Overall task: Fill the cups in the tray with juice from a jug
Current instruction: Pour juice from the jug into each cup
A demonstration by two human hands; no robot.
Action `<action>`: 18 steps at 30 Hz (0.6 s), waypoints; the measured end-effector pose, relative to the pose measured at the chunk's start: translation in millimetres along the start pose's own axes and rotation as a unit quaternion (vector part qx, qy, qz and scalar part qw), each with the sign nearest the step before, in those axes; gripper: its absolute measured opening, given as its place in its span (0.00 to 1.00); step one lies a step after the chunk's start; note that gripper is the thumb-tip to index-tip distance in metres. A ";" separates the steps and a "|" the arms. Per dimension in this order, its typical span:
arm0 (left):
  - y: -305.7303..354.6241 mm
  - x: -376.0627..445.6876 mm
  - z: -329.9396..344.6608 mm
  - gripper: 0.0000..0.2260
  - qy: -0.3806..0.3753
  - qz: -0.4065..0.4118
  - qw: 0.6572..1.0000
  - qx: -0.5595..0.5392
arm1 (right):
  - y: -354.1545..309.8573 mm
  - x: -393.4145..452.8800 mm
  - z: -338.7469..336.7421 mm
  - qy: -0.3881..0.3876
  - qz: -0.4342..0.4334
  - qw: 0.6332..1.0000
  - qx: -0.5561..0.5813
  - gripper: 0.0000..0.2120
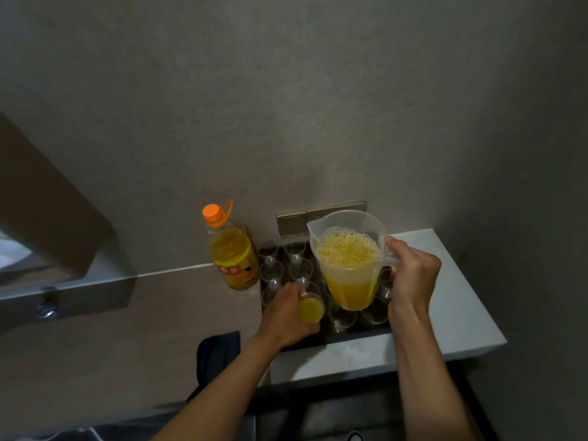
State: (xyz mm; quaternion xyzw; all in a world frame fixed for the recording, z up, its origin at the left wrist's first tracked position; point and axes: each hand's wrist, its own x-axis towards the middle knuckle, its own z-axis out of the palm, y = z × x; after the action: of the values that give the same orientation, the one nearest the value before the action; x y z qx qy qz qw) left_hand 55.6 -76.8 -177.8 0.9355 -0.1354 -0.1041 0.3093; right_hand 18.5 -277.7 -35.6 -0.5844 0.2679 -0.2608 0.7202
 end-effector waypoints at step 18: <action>-29.5 -1.2 40.5 0.31 0.038 0.045 0.984 0.167 | 8.4 5.9 -15.3 -0.007 0.014 1.000 -0.021 0.18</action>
State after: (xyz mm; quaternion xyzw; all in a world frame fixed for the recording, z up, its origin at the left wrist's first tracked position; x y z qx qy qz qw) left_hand 48.7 -75.9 -227.5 0.9702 -0.1810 -0.0307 0.1580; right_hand 12.6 -291.0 -47.0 -0.5971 0.2762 -0.2405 0.7137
